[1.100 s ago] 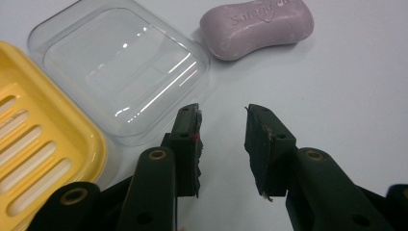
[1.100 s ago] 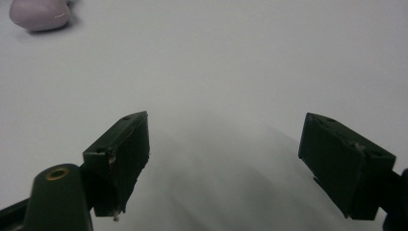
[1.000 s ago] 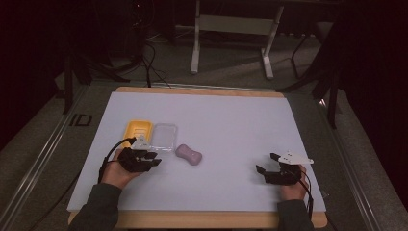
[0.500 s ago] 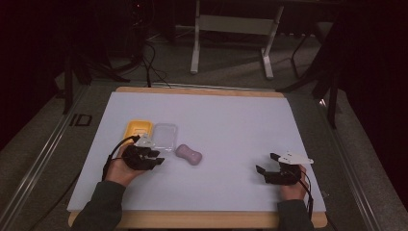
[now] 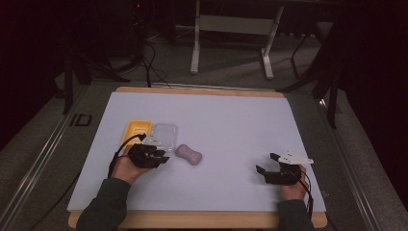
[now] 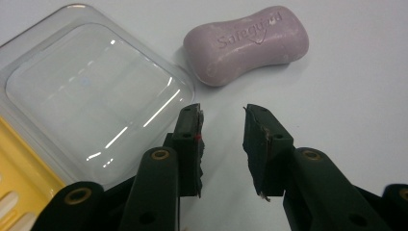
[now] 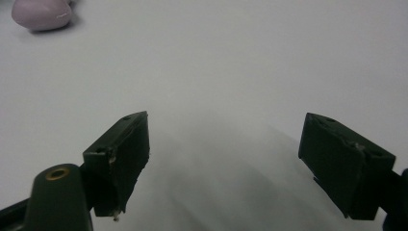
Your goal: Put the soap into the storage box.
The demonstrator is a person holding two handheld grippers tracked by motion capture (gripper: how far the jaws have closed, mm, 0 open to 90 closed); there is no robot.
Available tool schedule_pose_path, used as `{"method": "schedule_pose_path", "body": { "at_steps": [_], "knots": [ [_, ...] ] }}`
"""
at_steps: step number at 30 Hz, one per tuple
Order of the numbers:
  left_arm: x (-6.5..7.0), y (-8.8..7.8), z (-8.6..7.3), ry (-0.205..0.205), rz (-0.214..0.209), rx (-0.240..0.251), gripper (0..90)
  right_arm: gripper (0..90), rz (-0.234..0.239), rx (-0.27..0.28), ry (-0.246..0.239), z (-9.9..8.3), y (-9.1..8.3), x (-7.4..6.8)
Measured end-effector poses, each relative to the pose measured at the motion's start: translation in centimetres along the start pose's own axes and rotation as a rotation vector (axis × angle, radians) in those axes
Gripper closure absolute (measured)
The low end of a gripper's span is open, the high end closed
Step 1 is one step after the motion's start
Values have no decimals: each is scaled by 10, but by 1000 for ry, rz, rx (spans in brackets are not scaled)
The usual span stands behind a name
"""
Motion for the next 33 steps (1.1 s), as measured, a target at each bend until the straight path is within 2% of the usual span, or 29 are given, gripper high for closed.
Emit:
{"method": "schedule_pose_path", "body": {
  "at_steps": [7, 13, 21, 28, 33],
  "knots": [
    [2, 3, 5, 28, 1, -13, 725, 177, 0, -2, -1, 0, 0, 0],
    [5, 9, 10, 43, -23, -24, 733, 177, -1, -2, -4, 0, 0, 0],
    [10, 15, 16, 67, -37, -21, 799, 177, -2, -2, -6, 0, 0, 0],
    [13, 23, 20, 88, -44, -40, 891, 177, -1, -4, -6, 0, 1, -1],
    [18, 29, 24, 111, -56, -58, 900, 177, -1, -5, -7, 0, 1, -1]
  ]
}}
Point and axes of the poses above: each handheld gripper's, and its own axes: y roughly forward along the jaws, z roughly out of its top, x roughly to its right, the point moved 1 cm from there along y, roughly forward along the jaws, and after that the axes turned 1 degree about x, right-handed, at the moved point
